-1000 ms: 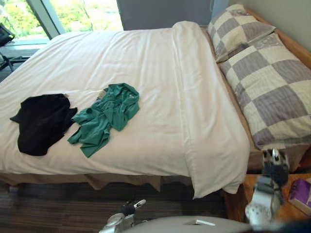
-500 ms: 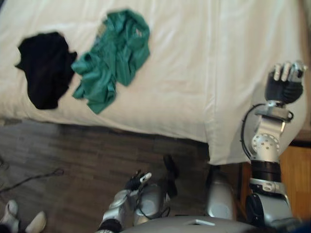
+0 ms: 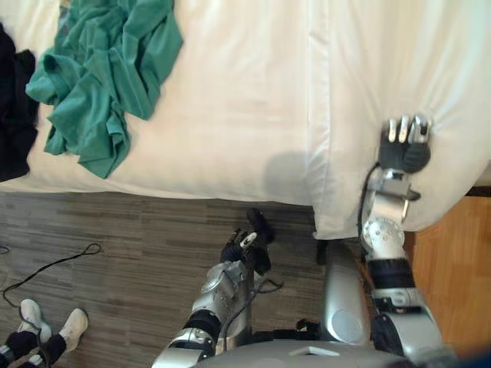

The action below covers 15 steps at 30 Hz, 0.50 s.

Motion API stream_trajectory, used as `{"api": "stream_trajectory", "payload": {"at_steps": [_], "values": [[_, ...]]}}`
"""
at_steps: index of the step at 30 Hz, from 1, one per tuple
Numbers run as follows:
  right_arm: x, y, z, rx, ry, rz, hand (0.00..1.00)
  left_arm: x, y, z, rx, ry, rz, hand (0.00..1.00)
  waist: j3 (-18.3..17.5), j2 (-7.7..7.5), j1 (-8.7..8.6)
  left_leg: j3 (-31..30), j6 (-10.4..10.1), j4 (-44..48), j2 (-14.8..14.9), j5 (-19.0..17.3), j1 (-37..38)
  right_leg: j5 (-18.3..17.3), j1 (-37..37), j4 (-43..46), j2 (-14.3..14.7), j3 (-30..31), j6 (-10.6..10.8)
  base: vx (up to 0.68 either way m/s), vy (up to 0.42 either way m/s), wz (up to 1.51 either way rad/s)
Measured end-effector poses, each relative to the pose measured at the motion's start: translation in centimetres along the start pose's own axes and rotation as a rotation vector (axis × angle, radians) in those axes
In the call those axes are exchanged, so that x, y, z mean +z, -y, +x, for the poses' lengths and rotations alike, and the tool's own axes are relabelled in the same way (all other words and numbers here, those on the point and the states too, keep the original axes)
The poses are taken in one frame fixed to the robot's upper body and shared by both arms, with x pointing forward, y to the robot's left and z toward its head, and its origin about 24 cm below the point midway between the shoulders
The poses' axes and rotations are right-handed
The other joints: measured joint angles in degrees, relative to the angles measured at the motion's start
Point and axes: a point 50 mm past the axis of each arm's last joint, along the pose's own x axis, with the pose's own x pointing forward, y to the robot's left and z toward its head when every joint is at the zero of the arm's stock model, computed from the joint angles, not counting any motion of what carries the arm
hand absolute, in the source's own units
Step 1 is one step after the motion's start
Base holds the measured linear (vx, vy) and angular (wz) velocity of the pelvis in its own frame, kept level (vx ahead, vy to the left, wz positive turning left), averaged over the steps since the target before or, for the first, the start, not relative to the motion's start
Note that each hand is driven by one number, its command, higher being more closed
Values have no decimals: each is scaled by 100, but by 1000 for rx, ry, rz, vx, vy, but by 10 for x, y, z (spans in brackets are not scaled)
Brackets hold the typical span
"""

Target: Tidy the bed and pick cloth on bed and put in laundry

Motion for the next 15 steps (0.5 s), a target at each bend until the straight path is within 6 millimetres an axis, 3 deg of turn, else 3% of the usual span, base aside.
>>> {"api": "stream_trajectory", "payload": {"at_steps": [4,7,8,9,12,13,15], "values": [[19,38,-30,-178,11,-54,100,5,7,3,-20,11,4,0,-77,-177,-114,183,31,131,148,-282,277,160,386,-341,141,47,34,50,46,-29],[36,91,-80,-539,21,-108,100,5,7,4,-19,6,-10,0,-131,-265,-70,310,11,126,209,-489,588,193,697,-470,215,74,52,25,53,-23],[41,107,-105,-677,11,-128,100,5,7,4,-19,5,-12,0,-135,-272,-58,331,-1,117,209,-530,676,192,779,-495,219,80,53,25,69,-19],[47,120,-134,-807,-5,-148,0,4,5,3,-13,-3,-15,0,-144,-268,-56,357,-11,79,202,-593,783,191,875,-524,222,79,58,21,96,-24],[55,130,-197,-1033,-84,-211,0,-7,-5,0,23,-56,-21,0,-391,-286,-84,501,-5,-138,130,-622,1113,196,1087,-559,206,29,79,17,63,-17],[58,133,-218,-1111,-204,-307,0,-16,-13,-5,46,-93,-12,0,-582,-283,-86,480,-12,-245,98,-617,1305,190,1269,-582,198,-17,91,52,38,0],[55,136,-240,-1163,-469,-496,0,-28,-25,-13,78,-138,20,0,-875,-294,-82,411,-54,-408,61,-577,1560,186,1543,-644,196,-185,96,64,21,23]]}}
